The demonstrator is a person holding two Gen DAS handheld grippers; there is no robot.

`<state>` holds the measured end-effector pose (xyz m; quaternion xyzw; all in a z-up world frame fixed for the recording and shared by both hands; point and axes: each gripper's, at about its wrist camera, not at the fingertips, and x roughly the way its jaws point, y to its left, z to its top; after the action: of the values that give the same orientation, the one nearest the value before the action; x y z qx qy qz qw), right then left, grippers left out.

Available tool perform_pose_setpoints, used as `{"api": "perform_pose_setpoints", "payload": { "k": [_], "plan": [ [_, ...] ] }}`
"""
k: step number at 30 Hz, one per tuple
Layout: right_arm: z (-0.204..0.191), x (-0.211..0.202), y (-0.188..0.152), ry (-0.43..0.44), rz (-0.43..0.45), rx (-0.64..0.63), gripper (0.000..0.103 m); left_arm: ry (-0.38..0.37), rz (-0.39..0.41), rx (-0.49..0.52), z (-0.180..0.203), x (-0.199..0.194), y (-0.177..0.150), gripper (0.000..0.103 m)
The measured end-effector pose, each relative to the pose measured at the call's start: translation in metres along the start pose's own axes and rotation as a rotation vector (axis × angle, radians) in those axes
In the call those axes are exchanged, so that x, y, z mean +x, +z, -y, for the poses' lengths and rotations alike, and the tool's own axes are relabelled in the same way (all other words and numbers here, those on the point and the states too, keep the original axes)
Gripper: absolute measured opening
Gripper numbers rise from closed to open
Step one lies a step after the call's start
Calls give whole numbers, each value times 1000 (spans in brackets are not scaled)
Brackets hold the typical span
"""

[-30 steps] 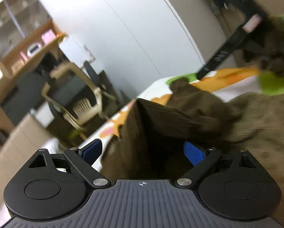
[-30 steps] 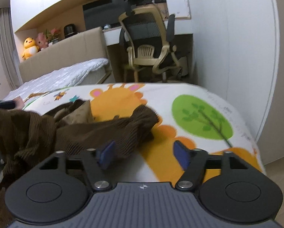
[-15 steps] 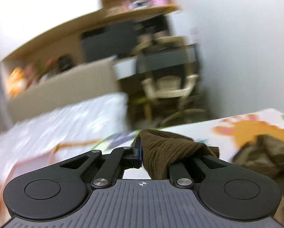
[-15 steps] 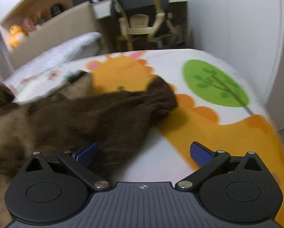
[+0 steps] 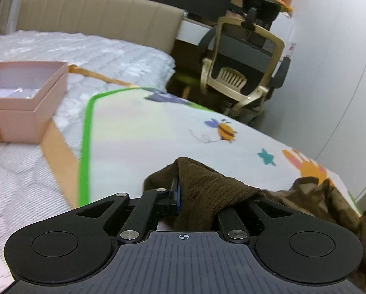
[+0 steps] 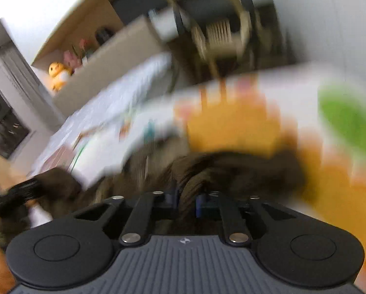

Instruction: Fold clothes

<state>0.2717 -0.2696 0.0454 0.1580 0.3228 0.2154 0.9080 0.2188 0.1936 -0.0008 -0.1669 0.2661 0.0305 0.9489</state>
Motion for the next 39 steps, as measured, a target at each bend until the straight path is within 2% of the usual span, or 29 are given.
{"api": "perform_pose_setpoints", "payload": {
  "k": [1, 3, 4, 6, 8, 11, 13, 15, 17, 18, 20, 21, 24, 27, 29, 31, 36, 39],
  "plan": [
    [-11, -13, 15, -50, 121, -80, 9, -5, 34, 1, 5, -5, 7, 6],
    [-18, -33, 40, -179, 302, -168, 9, -12, 136, -1, 12, -22, 23, 6],
    [-15, -37, 49, -249, 360, -196, 9, -8, 194, -1, 14, -32, 31, 6],
    [0, -29, 56, -397, 416, -263, 9, 20, 303, 8, 16, -47, 43, 6],
    [27, -10, 56, -504, 377, -276, 9, 89, 347, 29, 13, -44, 44, 6],
    [67, 24, 43, -620, 244, -263, 9, 158, 230, -31, -9, -8, 28, 6],
    [91, 35, 34, -651, 165, -204, 9, 203, 122, -80, -27, 16, 11, 11],
    [106, 40, 32, -661, 137, -178, 9, 213, 57, -128, -41, 29, -3, 15],
    [110, 45, 33, -680, 156, -191, 9, 224, 46, -141, -48, 31, -7, 22],
    [107, 44, 36, -679, 196, -206, 9, 229, 53, -143, -49, 31, -6, 27],
    [100, 34, 44, -644, 285, -237, 9, 237, 80, -136, -45, 32, 1, 28],
    [97, 35, 51, -638, 278, -240, 11, 237, 99, -128, -41, 31, 5, 28],
    [107, 46, 68, -531, 13, -184, 63, 235, 102, -117, -29, 26, 15, 35],
    [103, 22, 48, -559, -11, -233, 63, 188, 20, -144, -24, 18, 12, 55],
    [96, -4, 30, -540, -17, -261, 63, 149, -28, -148, -27, 5, 3, 63],
    [88, -37, 5, -520, -23, -296, 63, 112, -72, -121, -27, -15, -13, 78],
    [30, -104, -70, -430, -80, -458, 63, 20, -131, 14, -5, -76, -54, 90],
    [12, -139, -105, -271, -107, -338, 63, -60, -144, 121, 23, -112, -81, 91]
  ]
}}
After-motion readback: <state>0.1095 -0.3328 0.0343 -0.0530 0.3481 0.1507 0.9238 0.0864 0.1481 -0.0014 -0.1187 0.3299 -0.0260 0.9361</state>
